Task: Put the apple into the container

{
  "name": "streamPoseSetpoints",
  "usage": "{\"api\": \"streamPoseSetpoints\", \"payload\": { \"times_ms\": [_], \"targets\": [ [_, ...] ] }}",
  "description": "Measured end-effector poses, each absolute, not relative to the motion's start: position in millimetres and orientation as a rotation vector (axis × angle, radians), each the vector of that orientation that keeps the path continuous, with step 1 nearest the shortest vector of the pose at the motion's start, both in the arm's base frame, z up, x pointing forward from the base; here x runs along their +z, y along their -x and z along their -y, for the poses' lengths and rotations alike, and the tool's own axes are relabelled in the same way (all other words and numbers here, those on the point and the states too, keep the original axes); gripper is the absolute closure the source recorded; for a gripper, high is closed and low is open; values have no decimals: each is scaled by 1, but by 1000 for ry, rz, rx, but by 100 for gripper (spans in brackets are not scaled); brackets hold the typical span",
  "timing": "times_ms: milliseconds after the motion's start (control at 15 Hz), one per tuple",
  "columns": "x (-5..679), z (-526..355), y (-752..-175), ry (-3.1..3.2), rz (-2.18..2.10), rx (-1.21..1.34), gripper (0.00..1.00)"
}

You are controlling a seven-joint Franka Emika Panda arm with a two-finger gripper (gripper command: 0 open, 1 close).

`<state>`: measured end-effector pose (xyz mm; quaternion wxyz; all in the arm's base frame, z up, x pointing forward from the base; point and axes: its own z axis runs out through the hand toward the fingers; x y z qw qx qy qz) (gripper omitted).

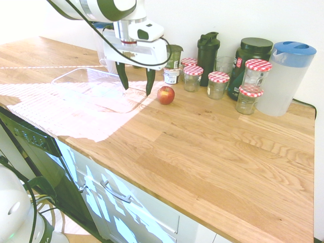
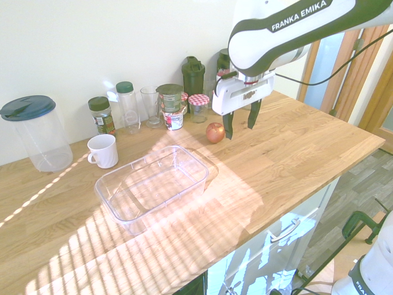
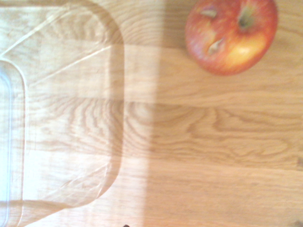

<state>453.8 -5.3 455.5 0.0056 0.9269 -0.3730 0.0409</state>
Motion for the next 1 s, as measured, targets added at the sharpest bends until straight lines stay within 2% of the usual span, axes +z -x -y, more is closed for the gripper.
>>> {"api": "streamPoseSetpoints", "payload": {
  "times_ms": [533, 1000],
  "targets": [
    [427, 45, -547, -2984, 1066, 243, 0],
    [392, 33, -581, -3049, 907, 269, 0]
  ]
}}
